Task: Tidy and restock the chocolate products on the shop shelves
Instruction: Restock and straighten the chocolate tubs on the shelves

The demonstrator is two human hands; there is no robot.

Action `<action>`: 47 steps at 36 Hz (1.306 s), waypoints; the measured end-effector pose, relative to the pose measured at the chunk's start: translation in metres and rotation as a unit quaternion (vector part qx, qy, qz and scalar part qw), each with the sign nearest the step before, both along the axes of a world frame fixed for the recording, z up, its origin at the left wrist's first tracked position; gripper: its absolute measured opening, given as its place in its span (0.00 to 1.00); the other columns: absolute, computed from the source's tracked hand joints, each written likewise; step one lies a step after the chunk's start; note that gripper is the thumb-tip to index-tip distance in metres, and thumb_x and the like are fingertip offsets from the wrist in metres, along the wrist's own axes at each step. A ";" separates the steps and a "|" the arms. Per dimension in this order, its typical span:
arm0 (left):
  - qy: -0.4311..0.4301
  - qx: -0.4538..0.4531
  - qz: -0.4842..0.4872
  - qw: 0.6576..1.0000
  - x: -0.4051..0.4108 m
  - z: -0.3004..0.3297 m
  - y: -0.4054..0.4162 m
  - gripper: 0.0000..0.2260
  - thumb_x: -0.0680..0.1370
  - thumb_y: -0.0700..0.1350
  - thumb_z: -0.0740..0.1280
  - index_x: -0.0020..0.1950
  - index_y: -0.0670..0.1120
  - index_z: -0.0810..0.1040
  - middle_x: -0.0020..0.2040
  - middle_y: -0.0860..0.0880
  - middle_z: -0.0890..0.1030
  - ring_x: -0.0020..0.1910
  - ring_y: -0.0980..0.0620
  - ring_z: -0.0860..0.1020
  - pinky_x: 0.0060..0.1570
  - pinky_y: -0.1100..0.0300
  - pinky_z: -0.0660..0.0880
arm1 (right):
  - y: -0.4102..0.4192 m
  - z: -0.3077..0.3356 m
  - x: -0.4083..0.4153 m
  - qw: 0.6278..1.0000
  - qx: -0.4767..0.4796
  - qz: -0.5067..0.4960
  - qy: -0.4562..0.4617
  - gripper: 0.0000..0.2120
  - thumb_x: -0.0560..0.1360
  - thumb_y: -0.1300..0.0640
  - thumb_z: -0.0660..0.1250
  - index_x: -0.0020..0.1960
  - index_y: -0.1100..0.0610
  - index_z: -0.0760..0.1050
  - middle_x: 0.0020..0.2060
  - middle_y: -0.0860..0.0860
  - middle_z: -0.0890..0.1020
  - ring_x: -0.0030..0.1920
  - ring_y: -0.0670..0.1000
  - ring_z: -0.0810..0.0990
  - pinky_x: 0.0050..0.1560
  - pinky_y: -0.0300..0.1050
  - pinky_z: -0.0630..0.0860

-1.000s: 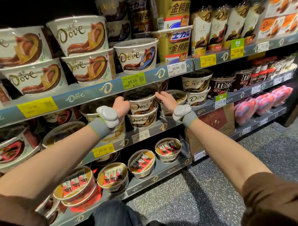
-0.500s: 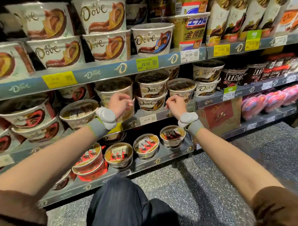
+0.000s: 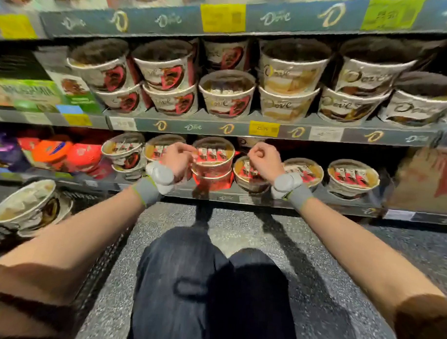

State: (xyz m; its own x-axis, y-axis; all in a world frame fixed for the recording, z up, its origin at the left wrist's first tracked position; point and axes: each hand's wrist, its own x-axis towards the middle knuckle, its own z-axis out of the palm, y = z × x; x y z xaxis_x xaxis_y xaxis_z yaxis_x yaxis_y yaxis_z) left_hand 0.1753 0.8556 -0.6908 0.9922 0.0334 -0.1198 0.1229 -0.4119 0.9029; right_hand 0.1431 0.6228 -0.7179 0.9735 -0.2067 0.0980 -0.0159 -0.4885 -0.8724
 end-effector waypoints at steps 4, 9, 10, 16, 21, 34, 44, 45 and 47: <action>0.015 0.007 0.063 0.998 -0.020 -0.011 0.055 0.06 0.72 0.29 0.64 0.43 0.39 0.77 0.37 0.42 0.79 0.34 0.46 0.76 0.34 0.58 0.74 | 0.054 -0.014 0.011 0.998 -0.003 0.064 0.006 0.08 0.74 0.65 0.63 0.36 0.57 0.73 0.28 0.49 0.72 0.30 0.43 0.67 0.31 0.30 0.63; 0.033 0.026 0.126 0.991 -0.045 -0.027 0.129 0.09 0.73 0.29 0.64 0.40 0.43 0.77 0.37 0.45 0.79 0.35 0.51 0.78 0.36 0.59 0.76 | 0.119 -0.040 0.011 0.988 0.021 0.150 0.020 0.16 0.75 0.66 0.61 0.30 0.54 0.68 0.26 0.48 0.70 0.28 0.42 0.67 0.28 0.29 0.64; 0.024 0.048 0.127 0.990 -0.044 -0.026 0.132 0.08 0.73 0.30 0.65 0.41 0.42 0.78 0.37 0.46 0.79 0.34 0.55 0.78 0.36 0.62 0.76 | 0.120 -0.043 0.011 0.988 0.025 0.152 0.021 0.16 0.74 0.67 0.60 0.30 0.54 0.68 0.26 0.48 0.71 0.27 0.41 0.67 0.27 0.29 0.63; 0.021 0.102 0.159 0.982 -0.052 -0.037 0.172 0.10 0.74 0.33 0.67 0.37 0.46 0.76 0.35 0.47 0.78 0.32 0.54 0.77 0.43 0.59 0.74 | 0.161 -0.065 0.015 0.979 0.036 0.197 0.047 0.16 0.72 0.70 0.57 0.32 0.53 0.73 0.27 0.48 0.76 0.27 0.44 0.74 0.29 0.35 0.68; -0.013 0.142 0.226 0.964 -0.047 -0.045 0.227 0.06 0.76 0.36 0.64 0.44 0.44 0.79 0.41 0.44 0.83 0.41 0.49 0.81 0.49 0.54 0.77 | 0.227 -0.071 0.043 0.964 0.072 0.247 0.072 0.17 0.75 0.68 0.60 0.31 0.53 0.73 0.21 0.42 0.75 0.25 0.43 0.75 0.36 0.47 0.74; 0.071 0.146 0.498 0.852 -0.082 -0.052 0.360 0.10 0.80 0.45 0.60 0.53 0.38 0.73 0.52 0.35 0.77 0.53 0.40 0.76 0.53 0.53 0.68 | 0.407 -0.061 0.082 0.924 0.008 0.371 0.090 0.08 0.78 0.64 0.59 0.49 0.60 0.77 0.42 0.51 0.79 0.40 0.49 0.77 0.43 0.44 0.75; 0.229 0.261 0.471 0.811 -0.071 -0.083 0.396 0.25 0.84 0.50 0.42 0.72 0.36 0.63 0.71 0.36 0.67 0.70 0.37 0.66 0.69 0.47 0.57 | 0.482 -0.056 0.091 0.912 0.048 0.371 0.171 0.19 0.83 0.54 0.53 0.65 0.67 0.70 0.64 0.62 0.74 0.65 0.59 0.71 0.63 0.49 0.64; 0.233 0.246 0.479 0.810 -0.069 -0.084 0.396 0.26 0.84 0.51 0.42 0.73 0.37 0.64 0.72 0.37 0.66 0.70 0.38 0.65 0.70 0.48 0.54 | 0.484 -0.059 0.092 0.908 0.052 0.374 0.182 0.20 0.83 0.55 0.52 0.66 0.67 0.69 0.65 0.62 0.73 0.66 0.60 0.70 0.64 0.49 0.63; 0.234 0.217 0.496 0.807 -0.065 -0.088 0.400 0.26 0.84 0.51 0.43 0.71 0.36 0.66 0.72 0.37 0.66 0.71 0.39 0.64 0.70 0.50 0.54 | 0.491 -0.063 0.093 0.887 0.060 0.401 0.220 0.19 0.84 0.57 0.49 0.69 0.66 0.66 0.68 0.61 0.70 0.69 0.60 0.67 0.66 0.48 0.61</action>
State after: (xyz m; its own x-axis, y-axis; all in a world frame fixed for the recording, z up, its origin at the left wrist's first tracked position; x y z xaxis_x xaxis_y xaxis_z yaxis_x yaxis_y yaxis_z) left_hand 0.1099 1.2554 -0.7786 0.2997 0.9238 -0.2383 0.8730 -0.1649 0.4589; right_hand 0.2357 1.1141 -0.7809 0.7511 0.5861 -0.3039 -0.0568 -0.4012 -0.9142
